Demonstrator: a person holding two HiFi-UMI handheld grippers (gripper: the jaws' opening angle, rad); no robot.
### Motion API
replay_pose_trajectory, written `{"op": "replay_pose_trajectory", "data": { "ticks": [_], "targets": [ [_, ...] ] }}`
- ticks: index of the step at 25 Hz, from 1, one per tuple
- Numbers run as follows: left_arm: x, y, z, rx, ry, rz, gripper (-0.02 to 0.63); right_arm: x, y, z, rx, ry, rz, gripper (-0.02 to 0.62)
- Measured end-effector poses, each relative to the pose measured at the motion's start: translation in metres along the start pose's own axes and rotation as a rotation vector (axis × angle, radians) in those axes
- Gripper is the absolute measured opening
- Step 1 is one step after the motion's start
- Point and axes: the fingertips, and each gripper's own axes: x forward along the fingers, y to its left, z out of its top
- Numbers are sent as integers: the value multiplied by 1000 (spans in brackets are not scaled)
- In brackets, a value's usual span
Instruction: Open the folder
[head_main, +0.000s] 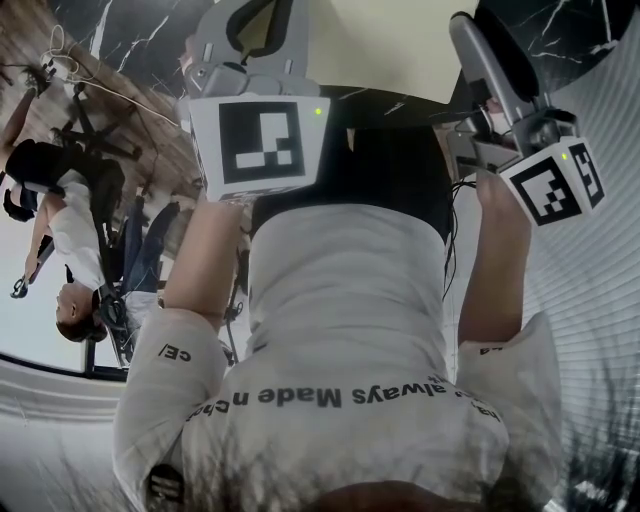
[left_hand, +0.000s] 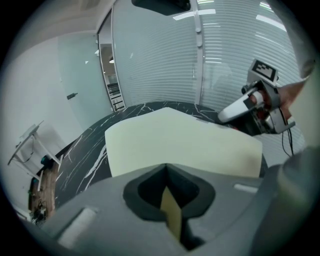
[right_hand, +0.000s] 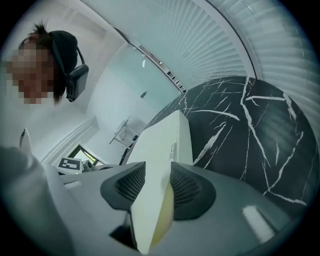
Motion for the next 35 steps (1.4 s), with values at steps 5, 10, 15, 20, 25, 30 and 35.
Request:
{"op": "replay_pose_trajectory", "data": {
  "ticks": [5, 10, 15, 20, 25, 30, 35],
  "targets": [
    [0, -1, -2, -11, 15, -12, 2, -3, 5, 2, 10, -8, 19, 158],
    [1, 0, -4, -10, 30, -21, 1, -4, 8, 5, 25, -16, 31, 158],
    [4, 1, -5, -16, 37, -24, 0, -3, 9, 7, 38, -20, 42, 158],
    [4, 1, -6, -15, 48, -20, 0, -8, 22, 16, 60, -48, 92, 143],
    [5, 1, -9, -28, 50, -20, 0, -7, 24, 16, 60, -44, 97, 146],
    [3, 1, -6, -61, 43, -45, 0, -8, 23, 15, 53, -38, 89, 147],
    [-4, 2, 2, -135, 21, -87, 0, -17, 27, 20, 86, -49, 101, 146]
  ]
}}
